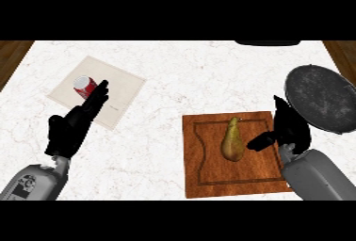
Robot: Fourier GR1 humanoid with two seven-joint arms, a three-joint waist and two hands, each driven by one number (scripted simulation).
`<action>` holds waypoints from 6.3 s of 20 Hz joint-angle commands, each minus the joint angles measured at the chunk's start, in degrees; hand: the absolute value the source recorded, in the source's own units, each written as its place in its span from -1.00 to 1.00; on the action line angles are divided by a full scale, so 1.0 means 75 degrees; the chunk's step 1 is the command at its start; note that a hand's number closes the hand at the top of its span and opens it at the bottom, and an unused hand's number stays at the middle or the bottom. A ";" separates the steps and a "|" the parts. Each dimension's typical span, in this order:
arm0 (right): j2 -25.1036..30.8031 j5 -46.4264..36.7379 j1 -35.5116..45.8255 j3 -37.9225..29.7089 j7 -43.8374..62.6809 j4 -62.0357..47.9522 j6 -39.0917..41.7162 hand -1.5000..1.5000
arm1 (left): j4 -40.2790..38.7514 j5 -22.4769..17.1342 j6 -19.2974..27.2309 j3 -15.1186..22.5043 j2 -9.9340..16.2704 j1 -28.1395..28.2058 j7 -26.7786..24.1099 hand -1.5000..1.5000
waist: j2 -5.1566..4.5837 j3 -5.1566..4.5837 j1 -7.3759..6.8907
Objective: Pick the pear from the cutting board and place it in the pan
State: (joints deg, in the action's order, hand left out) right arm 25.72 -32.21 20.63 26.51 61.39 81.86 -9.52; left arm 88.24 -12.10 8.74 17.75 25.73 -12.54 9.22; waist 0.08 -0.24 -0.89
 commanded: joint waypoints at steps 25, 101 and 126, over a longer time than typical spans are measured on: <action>-0.1818 0.2280 0.2758 0.0335 0.3106 -0.3232 0.3470 -1.00 | 0.0086 0.0347 -0.0042 -0.0174 -0.0196 0.0293 -0.0087 0.00 | 0.0036 0.0020 0.0152; 0.1695 0.2067 -0.0691 -0.3161 -1.0820 -0.2374 -0.1595 1.00 | 0.0170 0.1240 -0.0958 -0.0968 -0.0992 0.0465 0.0035 0.00 | -0.0037 0.0039 0.0005; 0.1334 0.1034 0.3516 -0.3938 -1.2271 -0.9950 -0.0880 -1.00 | 0.0354 0.1198 -0.1525 -0.1274 -0.1138 0.0109 0.0151 0.00 | -0.0240 0.0081 -0.0481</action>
State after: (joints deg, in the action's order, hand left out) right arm 36.80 -24.26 44.41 -2.74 -31.19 9.88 -17.99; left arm 90.43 -2.50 -1.83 8.99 16.68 -10.91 10.09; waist -1.59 0.29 -3.95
